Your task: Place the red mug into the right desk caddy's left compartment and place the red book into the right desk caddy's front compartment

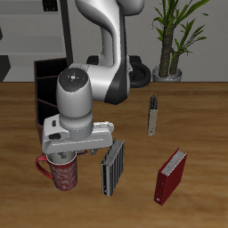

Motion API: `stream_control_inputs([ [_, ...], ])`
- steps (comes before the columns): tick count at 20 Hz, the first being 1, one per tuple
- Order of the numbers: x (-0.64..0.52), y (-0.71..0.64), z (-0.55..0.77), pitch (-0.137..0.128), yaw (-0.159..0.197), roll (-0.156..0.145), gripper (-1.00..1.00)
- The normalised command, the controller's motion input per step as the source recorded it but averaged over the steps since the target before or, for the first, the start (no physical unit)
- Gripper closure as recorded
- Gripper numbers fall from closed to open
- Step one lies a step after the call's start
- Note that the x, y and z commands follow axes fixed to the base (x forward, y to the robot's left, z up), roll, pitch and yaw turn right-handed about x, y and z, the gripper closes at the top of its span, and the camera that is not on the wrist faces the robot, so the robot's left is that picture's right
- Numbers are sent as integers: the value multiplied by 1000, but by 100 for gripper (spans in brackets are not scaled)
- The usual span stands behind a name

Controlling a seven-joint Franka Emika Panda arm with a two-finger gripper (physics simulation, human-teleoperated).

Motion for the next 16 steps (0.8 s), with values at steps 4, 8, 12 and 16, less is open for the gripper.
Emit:
stream_control_inputs([
  [4,-11,-12,-70,17,-43,8,100],
  [8,-23,-63,77,-14,-16,-2,100],
  [12,-19,-23,251,-49,-14,-2,100],
  [16,-27,-21,370,-56,-13,-19,100],
])
